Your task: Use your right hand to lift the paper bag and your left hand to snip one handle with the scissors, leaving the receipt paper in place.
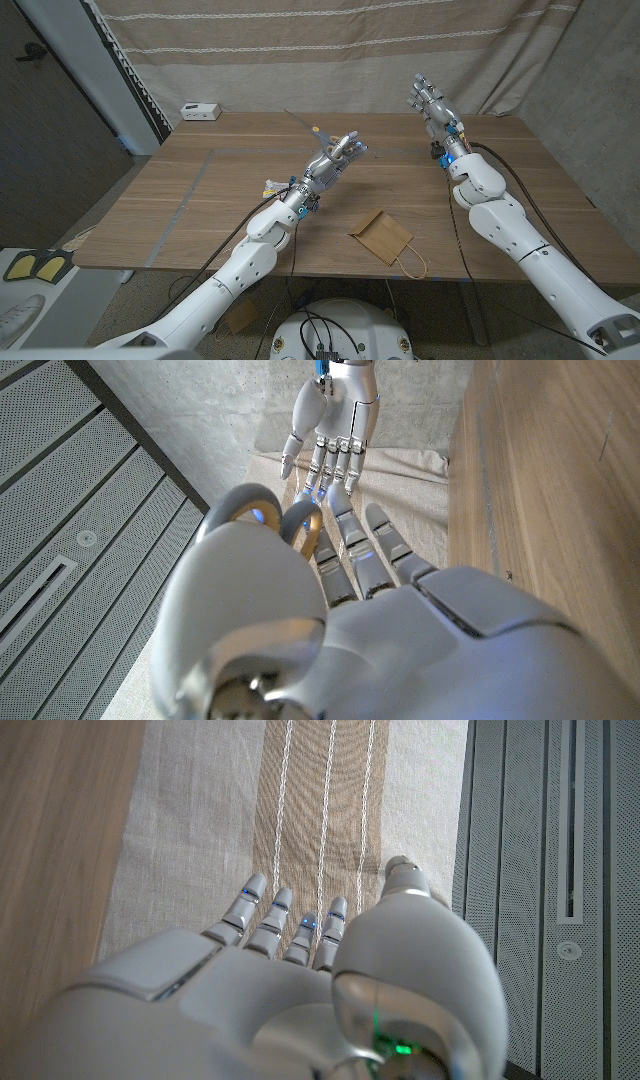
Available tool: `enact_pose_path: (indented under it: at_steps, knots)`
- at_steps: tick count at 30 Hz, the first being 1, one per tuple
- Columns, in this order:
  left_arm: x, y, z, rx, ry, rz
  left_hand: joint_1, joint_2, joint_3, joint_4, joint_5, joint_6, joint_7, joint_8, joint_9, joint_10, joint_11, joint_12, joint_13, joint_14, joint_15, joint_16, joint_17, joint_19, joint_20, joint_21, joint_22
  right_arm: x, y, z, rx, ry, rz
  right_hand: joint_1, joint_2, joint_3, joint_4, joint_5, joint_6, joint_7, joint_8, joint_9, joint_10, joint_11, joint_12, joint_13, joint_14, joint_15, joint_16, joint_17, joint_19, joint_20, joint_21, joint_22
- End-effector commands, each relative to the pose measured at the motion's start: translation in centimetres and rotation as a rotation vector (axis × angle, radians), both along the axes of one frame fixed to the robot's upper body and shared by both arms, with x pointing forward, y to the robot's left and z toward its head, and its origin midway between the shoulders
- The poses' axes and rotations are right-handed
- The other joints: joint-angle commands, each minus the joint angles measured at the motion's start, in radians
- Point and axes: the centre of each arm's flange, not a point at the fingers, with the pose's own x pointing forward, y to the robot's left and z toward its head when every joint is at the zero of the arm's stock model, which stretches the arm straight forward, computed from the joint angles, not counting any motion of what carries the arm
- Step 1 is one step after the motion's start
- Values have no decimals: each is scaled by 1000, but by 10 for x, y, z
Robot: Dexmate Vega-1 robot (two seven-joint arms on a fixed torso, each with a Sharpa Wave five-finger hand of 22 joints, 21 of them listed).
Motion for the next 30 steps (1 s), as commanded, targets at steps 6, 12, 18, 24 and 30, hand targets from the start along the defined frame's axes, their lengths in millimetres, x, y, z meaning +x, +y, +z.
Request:
enact_pose_path:
  at_steps: [6,12,18,24,30]
  knots:
    - [0,-4,-2,-46,32,-10,50,-14,20,-13,-18,103,6,24,13,251,-90,142,156,84,-176,40,83,26,-57,-14,5,-7,-3,-1,2,-5,-32,-6,-4,-3,-5,5,8,-3,6,1,-3,-8,7,3,-5,-70,4,-1,2,8,-2,3]
    - [-1,-4,-4,-59,53,-23,59,-37,5,-30,-38,218,10,45,13,302,-91,187,177,107,-174,109,193,32,-60,-17,13,-8,-3,-2,-3,-6,-36,-7,-3,-2,-5,5,7,-4,6,0,-3,-8,8,2,-6,-70,4,-1,1,9,-4,3]
    - [0,-3,-6,-69,79,-28,63,-53,-14,-45,-52,267,12,44,16,337,-91,222,194,94,-173,180,314,37,-61,-14,22,-9,-3,-1,-4,-9,-35,-7,-4,-3,-5,5,7,-5,5,0,-5,-9,7,2,-8,-70,3,-2,-1,12,-6,4]
    - [-1,-1,-8,-80,121,-8,88,-79,-53,-58,-66,358,19,54,20,412,-92,386,256,103,-172,263,474,52,-60,-5,31,-11,-3,-1,3,-9,-38,-8,-4,-3,-5,5,6,-6,5,0,-4,-8,8,1,-8,-70,4,-3,-2,13,-9,4]
    - [-2,0,-8,-69,145,12,118,-106,-90,-63,-71,424,28,67,20,428,-92,504,256,137,-169,292,542,65,-61,5,37,-14,-7,0,12,-20,-53,-8,-4,-3,-5,5,6,-5,5,0,-5,-7,8,1,-9,-71,4,-3,-3,15,-11,4]
